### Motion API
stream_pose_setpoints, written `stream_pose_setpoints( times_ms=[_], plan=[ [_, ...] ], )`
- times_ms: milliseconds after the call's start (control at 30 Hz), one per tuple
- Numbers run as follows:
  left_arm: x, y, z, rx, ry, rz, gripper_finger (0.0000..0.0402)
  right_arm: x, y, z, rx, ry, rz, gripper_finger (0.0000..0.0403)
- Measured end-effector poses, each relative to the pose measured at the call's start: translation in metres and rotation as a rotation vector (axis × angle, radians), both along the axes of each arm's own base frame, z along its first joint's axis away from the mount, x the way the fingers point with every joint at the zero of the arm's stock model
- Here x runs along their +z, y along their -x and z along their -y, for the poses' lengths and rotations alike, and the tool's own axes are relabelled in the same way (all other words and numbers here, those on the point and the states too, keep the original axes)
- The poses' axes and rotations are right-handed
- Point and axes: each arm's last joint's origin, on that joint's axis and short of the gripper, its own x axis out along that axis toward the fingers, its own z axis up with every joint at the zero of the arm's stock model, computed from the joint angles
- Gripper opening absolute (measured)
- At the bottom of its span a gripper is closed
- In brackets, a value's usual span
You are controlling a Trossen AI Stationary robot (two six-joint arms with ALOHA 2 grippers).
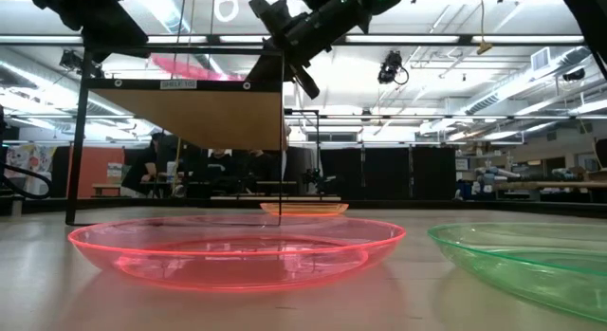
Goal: Place and stack plates onto a shelf
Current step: Stack the top pink plate on top of the bottom blue plate on the shelf
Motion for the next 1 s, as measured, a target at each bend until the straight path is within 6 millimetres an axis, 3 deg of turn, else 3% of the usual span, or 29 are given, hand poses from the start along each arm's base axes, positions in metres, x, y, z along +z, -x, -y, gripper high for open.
stream_pose_setpoints(
  times_ms=[1000],
  plan=[
    [0.0001,-0.0001,0.0005,-0.006,0.023,0.006,0.0160,0.0011,-0.0008,-0.0013,0.029,-0.007,0.017,0.0032]
  ],
)
